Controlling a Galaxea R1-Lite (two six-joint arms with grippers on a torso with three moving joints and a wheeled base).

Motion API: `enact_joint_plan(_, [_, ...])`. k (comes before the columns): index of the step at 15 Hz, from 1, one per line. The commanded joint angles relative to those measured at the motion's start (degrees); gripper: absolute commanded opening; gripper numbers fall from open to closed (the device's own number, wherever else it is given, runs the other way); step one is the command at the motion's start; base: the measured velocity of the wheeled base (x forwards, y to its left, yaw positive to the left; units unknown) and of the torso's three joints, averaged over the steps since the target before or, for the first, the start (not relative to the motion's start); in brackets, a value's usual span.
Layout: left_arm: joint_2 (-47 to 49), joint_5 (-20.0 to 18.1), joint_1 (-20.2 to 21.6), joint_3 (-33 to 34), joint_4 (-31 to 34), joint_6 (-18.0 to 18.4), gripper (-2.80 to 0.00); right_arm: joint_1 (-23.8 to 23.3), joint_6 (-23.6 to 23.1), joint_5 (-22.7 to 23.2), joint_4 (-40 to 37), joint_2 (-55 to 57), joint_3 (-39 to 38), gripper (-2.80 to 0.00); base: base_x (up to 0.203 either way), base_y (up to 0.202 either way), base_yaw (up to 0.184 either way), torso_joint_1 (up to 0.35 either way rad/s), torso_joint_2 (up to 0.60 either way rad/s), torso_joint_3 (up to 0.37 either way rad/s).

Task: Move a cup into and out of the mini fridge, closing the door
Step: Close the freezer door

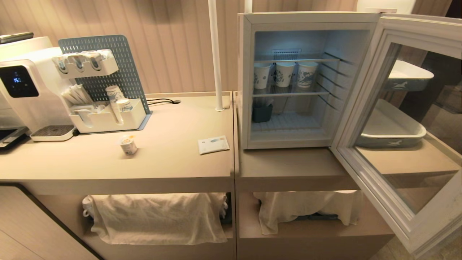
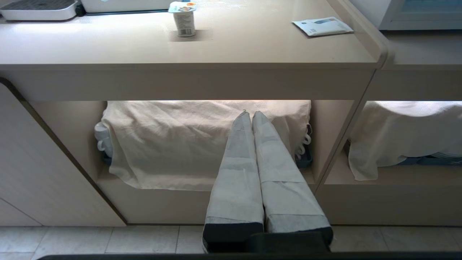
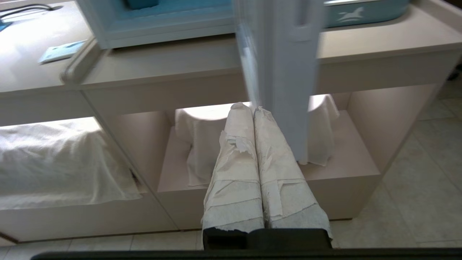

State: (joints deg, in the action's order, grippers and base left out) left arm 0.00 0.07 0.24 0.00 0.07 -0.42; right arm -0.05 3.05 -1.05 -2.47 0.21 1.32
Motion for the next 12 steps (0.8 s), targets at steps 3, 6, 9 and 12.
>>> enact_joint_plan(3, [0.0, 0.0, 0.0, 0.1, 0.0, 0.0, -2.8, 0.0, 0.0, 0.0, -0.1, 0.1, 0.0, -2.8, 0.0, -0.196, 0.0, 0.004, 0.0, 0.002])
enact_joint_plan(6, [0.0, 0.0, 0.0, 0.1, 0.0, 0.0, -2.8, 0.0, 0.0, 0.0, -0.1, 0.1, 0.0, -2.8, 0.0, -0.194, 0.002, 0.003, 0.0, 0.004])
enact_joint_plan(9, [0.0, 0.0, 0.0, 0.1, 0.0, 0.0, -2.8, 0.0, 0.0, 0.0, -0.1, 0.1, 0.0, -2.8, 0.0, -0.194, 0.001, 0.002, 0.01, 0.001])
enact_joint_plan(12, [0.0, 0.0, 0.0, 0.1, 0.0, 0.0, -2.8, 0.0, 0.0, 0.0, -0.1, 0.1, 0.0, -2.8, 0.0, -0.193, 0.001, 0.005, 0.0, 0.003])
